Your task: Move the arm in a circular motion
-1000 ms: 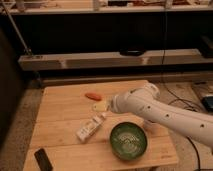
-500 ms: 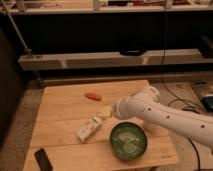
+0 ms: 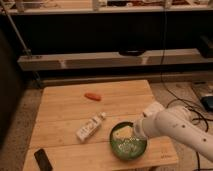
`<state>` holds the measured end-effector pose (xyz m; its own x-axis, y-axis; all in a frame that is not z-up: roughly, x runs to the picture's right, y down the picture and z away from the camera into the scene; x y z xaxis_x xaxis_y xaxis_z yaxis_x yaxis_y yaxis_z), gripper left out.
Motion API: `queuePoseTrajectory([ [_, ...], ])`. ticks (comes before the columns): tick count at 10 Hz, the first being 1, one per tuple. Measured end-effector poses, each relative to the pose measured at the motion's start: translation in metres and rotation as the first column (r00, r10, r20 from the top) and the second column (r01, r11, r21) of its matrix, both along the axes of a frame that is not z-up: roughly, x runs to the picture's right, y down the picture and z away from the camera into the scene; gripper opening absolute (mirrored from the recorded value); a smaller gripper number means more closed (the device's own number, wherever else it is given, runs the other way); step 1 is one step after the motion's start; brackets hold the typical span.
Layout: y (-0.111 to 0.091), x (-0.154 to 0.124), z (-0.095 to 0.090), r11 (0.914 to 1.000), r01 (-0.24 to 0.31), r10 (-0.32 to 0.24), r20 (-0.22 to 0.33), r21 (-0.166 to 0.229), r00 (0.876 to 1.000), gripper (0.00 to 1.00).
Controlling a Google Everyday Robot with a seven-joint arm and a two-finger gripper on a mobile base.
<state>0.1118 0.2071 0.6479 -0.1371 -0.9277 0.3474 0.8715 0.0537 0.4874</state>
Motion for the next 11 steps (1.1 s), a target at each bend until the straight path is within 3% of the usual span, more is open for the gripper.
queuePoseTrajectory([
  [2, -0.008, -0.01, -0.034, 0.9938, 0.073, -0.079, 0.075, 0.084, 0.994, 0.8],
  [3, -0.033, -0.037, -0.074, 0.976, 0.13, -0.161, 0.176, 0.174, 0.971, 0.8],
  [4, -0.043, -0.05, -0.087, 0.9687, 0.142, -0.185, 0.214, 0.204, 0.959, 0.8],
  [5, -0.058, -0.071, -0.106, 0.9576, 0.155, -0.22, 0.272, 0.243, 0.937, 0.8],
  [6, -0.072, -0.091, -0.122, 0.9481, 0.162, -0.25, 0.329, 0.274, 0.91, 0.8],
  [8, -0.104, -0.141, -0.156, 0.9273, 0.174, -0.319, 0.456, 0.332, 0.831, 0.8],
  [9, -0.114, -0.16, -0.164, 0.9205, 0.177, -0.341, 0.494, 0.349, 0.8, 0.8],
  [10, -0.131, -0.19, -0.172, 0.911, 0.179, -0.371, 0.548, 0.372, 0.749, 0.8],
  [11, -0.146, -0.215, -0.172, 0.9052, 0.179, -0.389, 0.581, 0.386, 0.715, 0.8],
])
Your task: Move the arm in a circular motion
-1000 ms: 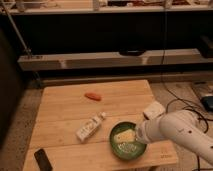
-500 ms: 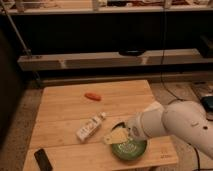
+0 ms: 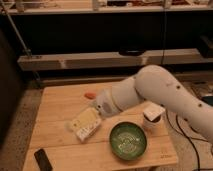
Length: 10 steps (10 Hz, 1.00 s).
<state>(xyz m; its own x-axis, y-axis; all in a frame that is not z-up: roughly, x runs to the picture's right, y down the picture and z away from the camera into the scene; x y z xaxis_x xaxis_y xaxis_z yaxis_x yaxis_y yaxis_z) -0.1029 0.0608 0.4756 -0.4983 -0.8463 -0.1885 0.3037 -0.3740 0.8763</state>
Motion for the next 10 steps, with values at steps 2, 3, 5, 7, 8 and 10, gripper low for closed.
queuePoseTrajectory([
  [2, -0.027, -0.029, 0.018, 0.9998, 0.015, -0.014, 0.026, -0.011, 1.0, 0.8],
  [3, -0.046, -0.044, 0.041, 0.9997, 0.019, -0.019, 0.019, -0.017, 1.0, 0.8],
  [5, -0.076, -0.062, 0.084, 0.9995, 0.018, -0.019, -0.021, -0.024, 1.0, 0.8],
  [7, -0.1, -0.067, 0.132, 0.9993, 0.007, -0.01, -0.092, -0.037, 0.996, 0.8],
  [8, -0.108, -0.066, 0.151, 0.999, 0.001, -0.006, -0.122, -0.045, 0.992, 0.8],
  [10, -0.125, -0.051, 0.217, 0.9957, -0.034, 0.012, -0.247, -0.086, 0.969, 0.8],
])
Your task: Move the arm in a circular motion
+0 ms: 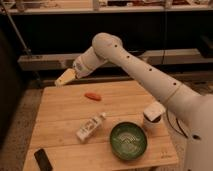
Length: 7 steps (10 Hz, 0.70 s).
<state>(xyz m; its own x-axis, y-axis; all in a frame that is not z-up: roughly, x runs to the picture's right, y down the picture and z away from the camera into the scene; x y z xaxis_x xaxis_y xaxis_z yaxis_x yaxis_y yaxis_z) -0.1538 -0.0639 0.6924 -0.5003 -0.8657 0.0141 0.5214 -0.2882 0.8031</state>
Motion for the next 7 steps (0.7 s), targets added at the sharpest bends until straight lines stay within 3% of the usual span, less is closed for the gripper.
queuePoseTrajectory([
  [2, -0.004, 0.03, 0.057, 0.9975, -0.045, 0.038, -0.119, -0.054, 0.992, 0.8],
  [3, -0.004, 0.058, 0.086, 0.9931, -0.079, 0.062, -0.187, -0.086, 0.98, 0.8],
  [5, 0.003, 0.107, 0.115, 0.9822, -0.139, 0.098, -0.283, -0.127, 0.954, 0.8],
  [7, 0.02, 0.159, 0.129, 0.9676, -0.201, 0.131, -0.376, -0.153, 0.917, 0.8],
])
